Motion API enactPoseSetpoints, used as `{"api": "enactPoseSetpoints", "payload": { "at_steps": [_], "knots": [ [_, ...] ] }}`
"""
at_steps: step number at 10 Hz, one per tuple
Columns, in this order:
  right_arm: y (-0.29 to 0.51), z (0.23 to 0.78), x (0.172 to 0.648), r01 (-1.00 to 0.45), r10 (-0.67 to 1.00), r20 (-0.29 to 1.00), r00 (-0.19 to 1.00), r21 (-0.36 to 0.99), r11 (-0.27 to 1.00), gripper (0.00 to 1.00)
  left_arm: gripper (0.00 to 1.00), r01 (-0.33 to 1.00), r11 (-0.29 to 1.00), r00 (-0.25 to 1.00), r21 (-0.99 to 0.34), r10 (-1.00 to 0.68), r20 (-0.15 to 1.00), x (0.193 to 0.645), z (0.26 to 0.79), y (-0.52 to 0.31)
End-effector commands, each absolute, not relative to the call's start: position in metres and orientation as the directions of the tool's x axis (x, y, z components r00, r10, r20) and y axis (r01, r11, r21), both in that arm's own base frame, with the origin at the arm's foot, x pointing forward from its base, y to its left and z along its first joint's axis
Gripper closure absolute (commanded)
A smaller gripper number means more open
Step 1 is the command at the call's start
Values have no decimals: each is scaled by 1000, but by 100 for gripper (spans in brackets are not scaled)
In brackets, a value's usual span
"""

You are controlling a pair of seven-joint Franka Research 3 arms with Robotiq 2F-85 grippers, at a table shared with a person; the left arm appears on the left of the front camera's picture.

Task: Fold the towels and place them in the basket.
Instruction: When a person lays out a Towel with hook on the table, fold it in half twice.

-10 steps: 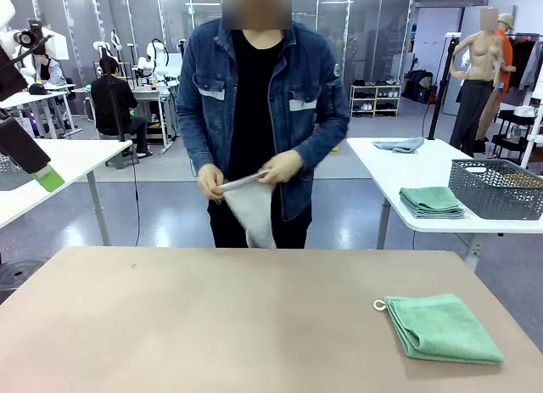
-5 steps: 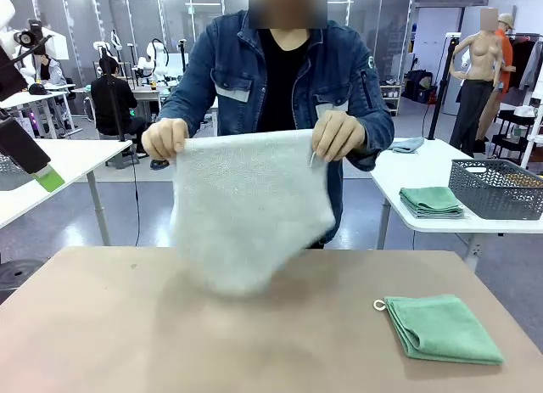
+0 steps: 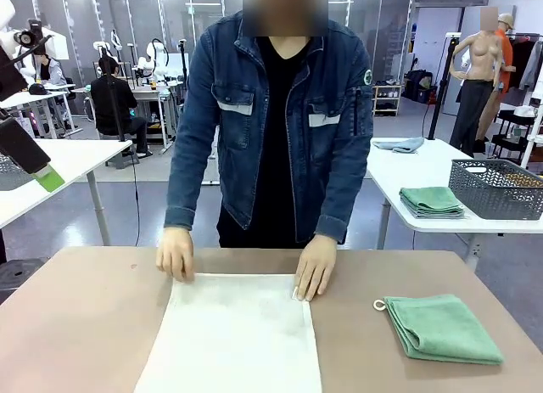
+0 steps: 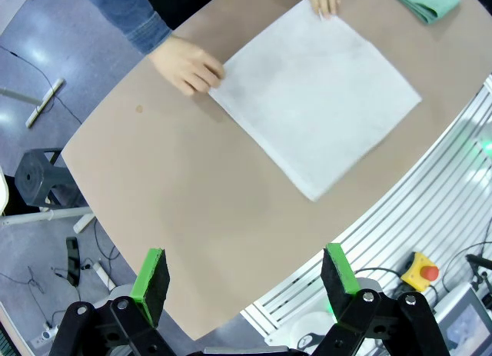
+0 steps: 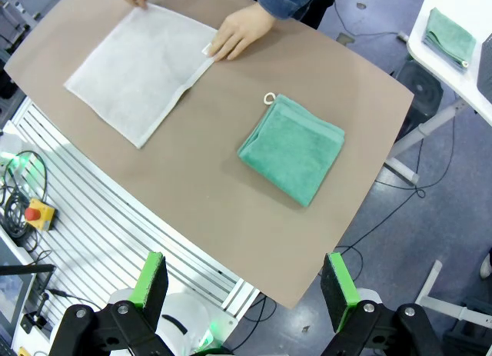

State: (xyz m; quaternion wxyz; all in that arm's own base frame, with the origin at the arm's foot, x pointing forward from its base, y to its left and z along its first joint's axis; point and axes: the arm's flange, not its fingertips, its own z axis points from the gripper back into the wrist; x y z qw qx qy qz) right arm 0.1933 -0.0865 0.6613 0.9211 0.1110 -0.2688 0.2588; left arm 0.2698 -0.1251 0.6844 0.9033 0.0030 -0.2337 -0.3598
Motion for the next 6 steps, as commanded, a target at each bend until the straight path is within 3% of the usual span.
{"api": "enactPoseSetpoints", "payload": {
  "at_steps": [1,6],
  "knots": [
    [-87,661,192,-523,407,550,730,67,849,0,0,636,749,633,187,-645,428,271,685,-127],
    [-87,661,192,-523,407,550,730,67,849,0,0,636,749,633,187,-645,428,271,685,-127]
  ]
}}
